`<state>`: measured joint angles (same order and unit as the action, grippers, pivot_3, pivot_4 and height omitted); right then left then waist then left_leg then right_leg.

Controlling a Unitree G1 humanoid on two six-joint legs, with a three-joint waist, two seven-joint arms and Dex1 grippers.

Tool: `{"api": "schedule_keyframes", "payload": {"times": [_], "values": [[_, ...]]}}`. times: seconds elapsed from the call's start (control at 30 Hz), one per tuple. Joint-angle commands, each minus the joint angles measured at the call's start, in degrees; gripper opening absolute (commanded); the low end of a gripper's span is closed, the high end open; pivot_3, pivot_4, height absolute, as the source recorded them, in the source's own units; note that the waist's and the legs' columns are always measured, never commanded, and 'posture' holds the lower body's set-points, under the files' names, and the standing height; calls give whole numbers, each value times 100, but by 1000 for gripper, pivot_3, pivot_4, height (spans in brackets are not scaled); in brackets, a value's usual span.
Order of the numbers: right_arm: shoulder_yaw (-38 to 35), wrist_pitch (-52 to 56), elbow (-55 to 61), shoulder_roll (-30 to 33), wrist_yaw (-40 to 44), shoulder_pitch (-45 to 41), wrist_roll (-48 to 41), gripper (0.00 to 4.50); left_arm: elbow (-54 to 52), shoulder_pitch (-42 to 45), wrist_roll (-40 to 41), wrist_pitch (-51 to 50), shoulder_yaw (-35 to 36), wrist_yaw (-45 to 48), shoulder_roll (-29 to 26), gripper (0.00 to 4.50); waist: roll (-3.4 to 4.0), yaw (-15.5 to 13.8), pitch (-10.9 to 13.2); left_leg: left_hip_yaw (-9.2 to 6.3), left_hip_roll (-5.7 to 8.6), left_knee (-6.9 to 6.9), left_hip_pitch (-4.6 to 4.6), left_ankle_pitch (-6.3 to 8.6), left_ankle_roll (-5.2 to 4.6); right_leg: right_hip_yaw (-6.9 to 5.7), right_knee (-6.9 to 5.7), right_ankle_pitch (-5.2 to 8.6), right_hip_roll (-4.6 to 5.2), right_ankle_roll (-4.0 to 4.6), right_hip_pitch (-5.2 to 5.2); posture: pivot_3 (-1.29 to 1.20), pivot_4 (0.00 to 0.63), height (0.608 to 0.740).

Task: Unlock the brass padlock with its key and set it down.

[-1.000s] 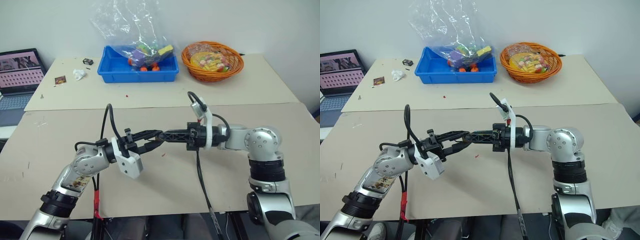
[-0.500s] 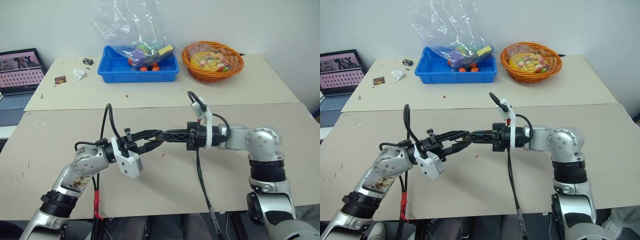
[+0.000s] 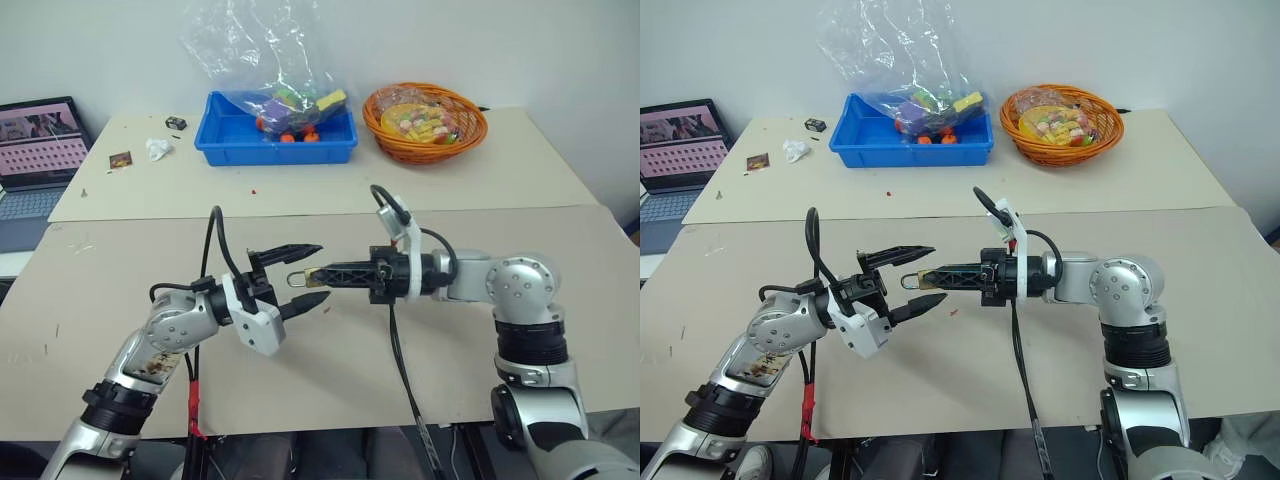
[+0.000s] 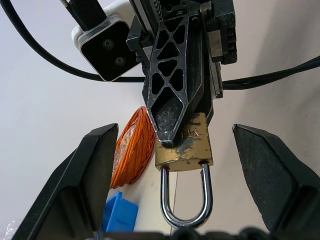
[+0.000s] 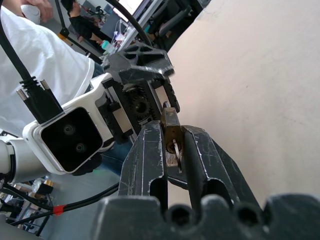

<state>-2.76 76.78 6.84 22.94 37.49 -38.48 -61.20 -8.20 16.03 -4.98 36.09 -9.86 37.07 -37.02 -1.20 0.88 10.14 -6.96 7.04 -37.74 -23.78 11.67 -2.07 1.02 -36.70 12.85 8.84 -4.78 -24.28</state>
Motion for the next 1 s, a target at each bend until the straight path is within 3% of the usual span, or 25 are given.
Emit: {"api": "schedule_keyframes", "payload": {"times": [0.03,0.17,0.2,0.27,0.47,0.57,1.0], "values": [[-180,-390,-228,293,226,71,268,180,-678,-317,2012,-1552,241,546,-214,3933,1,6,1,0,0,0,0,0,0,0,-1,0,0,0,0,0,150,740],[-286,-588,-376,472,342,66,416,180,-1159,-519,2620,-2474,479,707,-436,3933,2,6,2,-1,-2,0,0,0,0,-1,-4,1,0,-1,-4,0,150,740],[-313,-604,-388,500,367,71,418,180,-1185,-545,2713,-2725,514,714,-459,3533,2,8,2,0,-2,0,0,0,0,-1,-3,1,-1,-1,-2,0,150,740],[-347,-633,-397,523,384,70,423,180,-1211,-562,2928,-3183,550,725,-447,3219,2,11,1,0,-1,0,1,0,0,0,-3,1,0,-1,1,0,150,740],[-345,-609,-291,511,425,1,388,180,-1562,-509,3894,-4985,508,715,-376,951,2,4,2,0,-1,0,1,0,0,-1,1,1,-1,-1,2,0,150,740],[-266,-570,-109,517,463,6,361,180,-1660,-405,4365,-5797,533,655,-327,58,1,5,2,0,-2,0,1,0,0,0,-1,1,-1,-1,2,0,150,740],[321,-746,779,657,750,421,536,180,-2090,226,5729,-7665,836,114,158,58,0,-1,1,-1,-1,0,1,0,0,1,1,1,0,-1,4,0,150,740]]}}
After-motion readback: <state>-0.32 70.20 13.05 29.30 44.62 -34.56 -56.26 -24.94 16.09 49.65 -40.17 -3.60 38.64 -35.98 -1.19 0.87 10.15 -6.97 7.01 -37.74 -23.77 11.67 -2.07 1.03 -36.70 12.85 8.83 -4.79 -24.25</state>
